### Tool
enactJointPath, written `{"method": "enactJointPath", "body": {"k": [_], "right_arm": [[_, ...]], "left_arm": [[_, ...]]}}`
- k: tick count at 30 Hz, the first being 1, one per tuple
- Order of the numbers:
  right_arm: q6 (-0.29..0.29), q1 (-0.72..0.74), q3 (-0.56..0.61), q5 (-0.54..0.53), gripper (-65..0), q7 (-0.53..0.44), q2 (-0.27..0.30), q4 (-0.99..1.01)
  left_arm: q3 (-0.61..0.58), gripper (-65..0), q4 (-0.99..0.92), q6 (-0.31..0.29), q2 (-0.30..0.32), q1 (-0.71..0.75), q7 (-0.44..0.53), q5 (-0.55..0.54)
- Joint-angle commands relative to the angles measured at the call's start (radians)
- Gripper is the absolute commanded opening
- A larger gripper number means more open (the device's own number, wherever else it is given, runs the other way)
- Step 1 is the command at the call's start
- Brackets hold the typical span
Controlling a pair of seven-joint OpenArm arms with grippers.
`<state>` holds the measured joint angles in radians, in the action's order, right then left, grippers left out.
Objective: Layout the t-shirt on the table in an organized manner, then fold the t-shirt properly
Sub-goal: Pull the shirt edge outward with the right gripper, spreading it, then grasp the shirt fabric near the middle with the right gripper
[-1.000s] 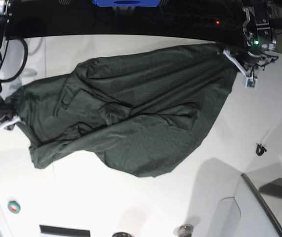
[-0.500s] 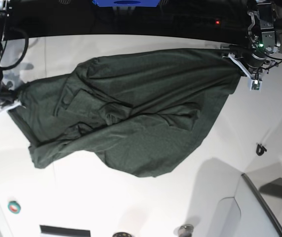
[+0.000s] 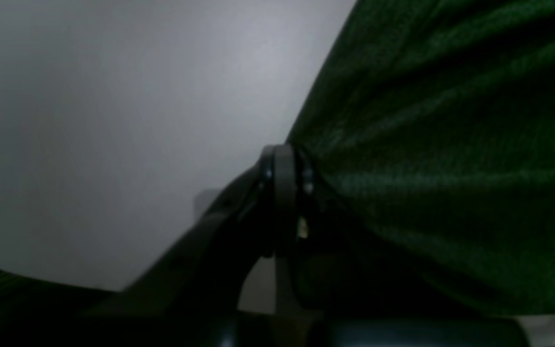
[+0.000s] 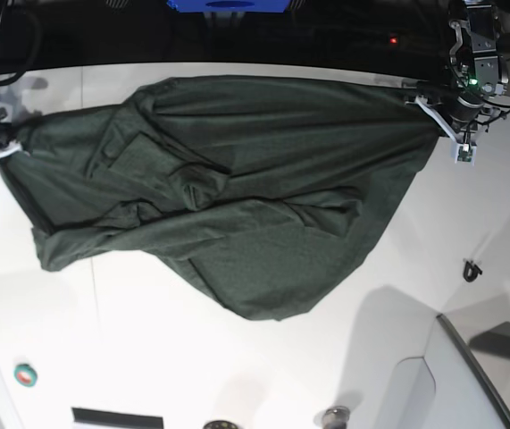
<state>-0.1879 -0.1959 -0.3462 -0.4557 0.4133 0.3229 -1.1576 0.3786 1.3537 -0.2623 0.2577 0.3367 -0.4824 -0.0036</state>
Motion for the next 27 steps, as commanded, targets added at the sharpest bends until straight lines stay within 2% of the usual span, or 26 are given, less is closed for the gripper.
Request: {"method": "enactJointPath", "body": {"k": [1, 3, 4, 7, 9, 10, 13, 16, 19, 24, 25, 27], "right_arm": [[-0.002, -0.003, 0.000, -0.008, -64.1, -0.029, 0.017, -0.072], [-0.002, -0.027, 0.003, -0.008, -62.3, -0.027, 0.002, -0.186], [-0.002, -0.038, 0.003, -0.008, -59.4, -0.026, -0.009, -0.252], [-0.003, -0.072, 0.037, -0.007, -42.0, -0.021, -0.040, -0.470], [-0.005, -0.070, 0.161, -0.005, -30.9, 0.019, -0.035, -0.556], [-0.005, -0.053, 0.232, -0.005, -28.8, 0.051, -0.017, -0.582], [0.001, 0.034, 0.497, -0.005, -32.1, 0.098, 0.025, -0.592], [0.006, 0.111, 0.651, -0.005, -35.7, 0.097, 0.022, -0.554], [0.006, 0.160, 0.698, -0.005, -35.9, 0.100, 0.000, -0.491], [0.008, 0.174, 0.698, -0.005, -35.7, 0.101, -0.003, -0.467], [0.014, 0.183, 0.698, -0.005, -35.7, 0.103, -0.003, -0.457], [0.066, 0.194, 0.694, -0.005, -35.7, 0.105, -0.001, -0.417]], "left_arm": [[0.004, -65.0, 0.008, 0.001, 0.009, 0.014, -0.032, 0.007], [0.006, -65.0, 0.025, 0.001, 0.009, 0.019, -0.032, 0.007], [0.006, -65.0, 0.037, 0.001, 0.009, 0.019, -0.034, 0.007], [0.007, -65.0, 0.092, 0.001, 0.007, 0.051, -0.034, -0.003], [0.007, -65.0, 0.129, 0.001, 0.007, 0.063, -0.034, -0.003], [0.009, -65.0, 0.142, 0.001, 0.007, 0.071, -0.034, -0.003], [0.009, -65.0, 0.174, 0.001, 0.005, 0.078, -0.034, -0.003], [0.026, -65.0, 0.180, 0.001, 0.002, 0.078, -0.034, -0.005], [0.090, -65.0, 0.181, 0.001, -0.010, 0.078, -0.034, -0.003], [0.153, -65.0, 0.181, -0.002, -0.004, 0.097, -0.034, -0.003], [0.156, -65.0, 0.181, -0.002, -0.004, 0.098, -0.034, -0.003], [0.156, -65.0, 0.181, -0.002, -0.002, 0.100, -0.034, -0.003]]}}
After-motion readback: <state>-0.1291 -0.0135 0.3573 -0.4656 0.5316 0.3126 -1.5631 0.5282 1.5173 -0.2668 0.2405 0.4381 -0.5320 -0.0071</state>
